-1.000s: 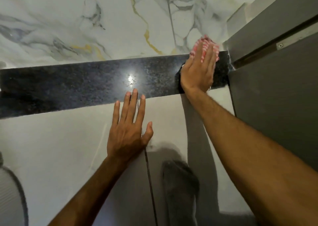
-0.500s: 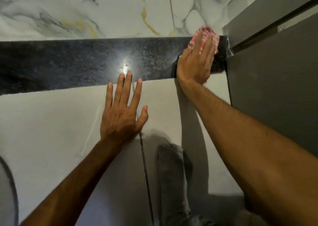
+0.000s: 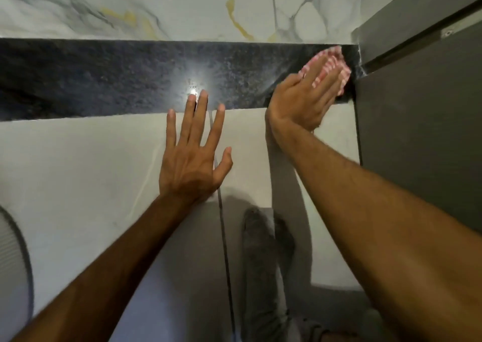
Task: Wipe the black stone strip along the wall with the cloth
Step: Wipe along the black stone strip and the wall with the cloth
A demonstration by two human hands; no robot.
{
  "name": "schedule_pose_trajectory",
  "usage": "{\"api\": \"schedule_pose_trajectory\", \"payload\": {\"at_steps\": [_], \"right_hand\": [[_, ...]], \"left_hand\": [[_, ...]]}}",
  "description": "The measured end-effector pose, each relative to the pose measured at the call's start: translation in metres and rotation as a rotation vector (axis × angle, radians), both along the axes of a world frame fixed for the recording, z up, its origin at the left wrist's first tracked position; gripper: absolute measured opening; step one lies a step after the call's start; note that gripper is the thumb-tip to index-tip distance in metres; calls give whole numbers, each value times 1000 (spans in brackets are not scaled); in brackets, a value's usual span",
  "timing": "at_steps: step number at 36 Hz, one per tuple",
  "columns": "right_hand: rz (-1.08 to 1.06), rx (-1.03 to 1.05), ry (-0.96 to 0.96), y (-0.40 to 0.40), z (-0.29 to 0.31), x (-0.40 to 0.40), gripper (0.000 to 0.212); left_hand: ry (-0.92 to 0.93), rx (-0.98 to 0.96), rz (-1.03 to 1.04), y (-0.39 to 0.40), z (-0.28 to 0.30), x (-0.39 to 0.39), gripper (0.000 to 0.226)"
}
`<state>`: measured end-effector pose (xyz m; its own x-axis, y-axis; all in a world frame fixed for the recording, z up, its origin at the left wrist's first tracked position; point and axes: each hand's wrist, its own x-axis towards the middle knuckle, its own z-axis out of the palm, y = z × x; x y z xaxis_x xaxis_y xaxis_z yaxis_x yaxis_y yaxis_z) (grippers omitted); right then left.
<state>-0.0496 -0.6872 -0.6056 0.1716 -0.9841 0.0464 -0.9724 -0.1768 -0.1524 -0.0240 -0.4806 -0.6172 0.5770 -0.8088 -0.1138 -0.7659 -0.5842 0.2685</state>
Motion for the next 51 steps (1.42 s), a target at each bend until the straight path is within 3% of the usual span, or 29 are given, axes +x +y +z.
{"api": "schedule_pose_trajectory", "payload": {"at_steps": [4, 8, 10, 13, 17, 19, 21, 23, 26, 28, 33, 36, 40, 42, 45, 48, 51], "right_hand": [[394, 13, -37, 33, 0, 21, 68], [867, 41, -43, 74, 3, -48, 69], [850, 87, -19, 78, 4, -85, 72], [624, 86, 0, 70, 5, -96, 72], [266, -11, -78, 63, 6, -32, 68], [227, -16, -104, 64, 4, 7, 68], [368, 20, -93, 71, 2, 37, 70], [649, 50, -90, 81, 1, 49, 69], [1000, 22, -77, 86, -4, 20, 66], [989, 26, -54, 86, -2, -17, 68], [727, 68, -9, 77, 12, -78, 72], [571, 71, -6, 84, 19, -53, 68], [398, 81, -50, 107, 17, 39, 68], [519, 99, -63, 128, 13, 79, 69], [885, 116, -79, 162, 4, 103, 69], [1136, 96, -44, 169, 2, 77, 66], [1199, 107, -9, 157, 6, 20, 65]], "left_hand": [[-9, 9, 63, 2, 1, -1, 79], [-11, 60, 164, 4, 10, -7, 77], [7, 77, 175, 7, 11, -10, 75], [18, 73, 161, 15, 8, -13, 77], [-32, 2, 189, 30, -2, -15, 75], [-97, -30, 203, 35, -9, -16, 72], [-154, -33, 208, 40, -15, -18, 70], [-179, -18, 217, 44, -18, -19, 70], [-170, 3, 232, 55, -16, -19, 69], [-150, 13, 261, 65, -13, -19, 68], [-121, 20, 397, 98, -6, -16, 70], [-121, 18, 425, 110, -7, -18, 71], [-122, 4, 422, 111, -16, -19, 73], [-148, 21, 415, 111, -20, -20, 71], [-165, 30, 430, 112, -21, -20, 68], [-176, 29, 479, 114, -17, -20, 64], [-204, 51, 525, 121, -11, -20, 64]]}}
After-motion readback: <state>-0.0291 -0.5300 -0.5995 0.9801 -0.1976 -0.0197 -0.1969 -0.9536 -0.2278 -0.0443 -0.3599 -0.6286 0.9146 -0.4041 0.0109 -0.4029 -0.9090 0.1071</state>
